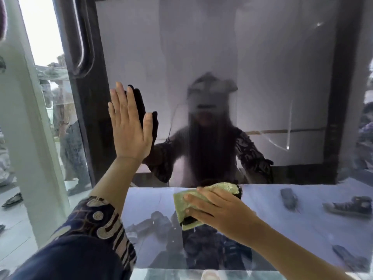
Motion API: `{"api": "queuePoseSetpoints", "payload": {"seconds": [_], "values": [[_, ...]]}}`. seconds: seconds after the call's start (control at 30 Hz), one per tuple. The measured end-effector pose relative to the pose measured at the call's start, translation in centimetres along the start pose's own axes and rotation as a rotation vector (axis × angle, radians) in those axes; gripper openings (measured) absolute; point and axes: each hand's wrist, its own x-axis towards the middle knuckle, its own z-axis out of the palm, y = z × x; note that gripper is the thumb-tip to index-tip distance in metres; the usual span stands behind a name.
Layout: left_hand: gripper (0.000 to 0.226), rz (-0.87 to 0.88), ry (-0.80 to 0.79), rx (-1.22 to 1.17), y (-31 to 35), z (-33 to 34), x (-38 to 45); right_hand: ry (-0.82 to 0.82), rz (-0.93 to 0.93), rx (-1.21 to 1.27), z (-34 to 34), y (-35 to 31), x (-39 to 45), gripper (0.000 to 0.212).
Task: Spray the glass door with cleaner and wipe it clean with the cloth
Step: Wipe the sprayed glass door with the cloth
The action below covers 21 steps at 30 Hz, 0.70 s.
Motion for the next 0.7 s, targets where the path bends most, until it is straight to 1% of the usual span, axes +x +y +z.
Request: {"api": "queuePoseSetpoints", "payload": {"seconds": [0.07, 0.13, 0.23, 0.3, 0.4, 0.5, 0.63, 0.7], "values": [[0.062, 0.006, 0.0, -0.013, 0.0, 0.1, -0.1, 0.006, -0.065, -0.056, 0.1, 0.2, -1.1, 0.032], [0.062, 0.015, -0.001, -0.014, -0.1, 0.3, 0.0, 0.012, -0.1, -0.12, -0.2, 1.5, -1.7, 0.035], [0.062, 0.03, -0.009, -0.004, -0.5, 0.5, 0.3, 0.062, -0.04, -0.189, -1.3, 4.2, -1.2, 0.035], [0.063, 0.032, -0.01, 0.005, -0.9, 0.6, 0.1, 0.146, 0.069, -0.205, -2.0, 6.1, -0.5, 0.036], [0.062, 0.038, -0.021, 0.019, -0.9, 0.3, -0.1, 0.281, 0.332, -0.207, -3.6, 8.9, -0.2, 0.035], [0.062, 0.037, -0.033, -0.001, -0.7, -0.2, 0.0, 0.372, 0.675, -0.207, -4.6, 10.7, -1.7, 0.039], [0.061, 0.024, -0.036, -0.021, -0.4, -0.2, -0.1, 0.479, 1.167, -0.049, -4.3, 9.3, -4.2, 0.042], [0.062, 0.012, -0.033, -0.02, -0.3, -0.2, 0.0, 0.534, 1.31, 0.034, -3.8, 7.9, -4.0, 0.045]]}}
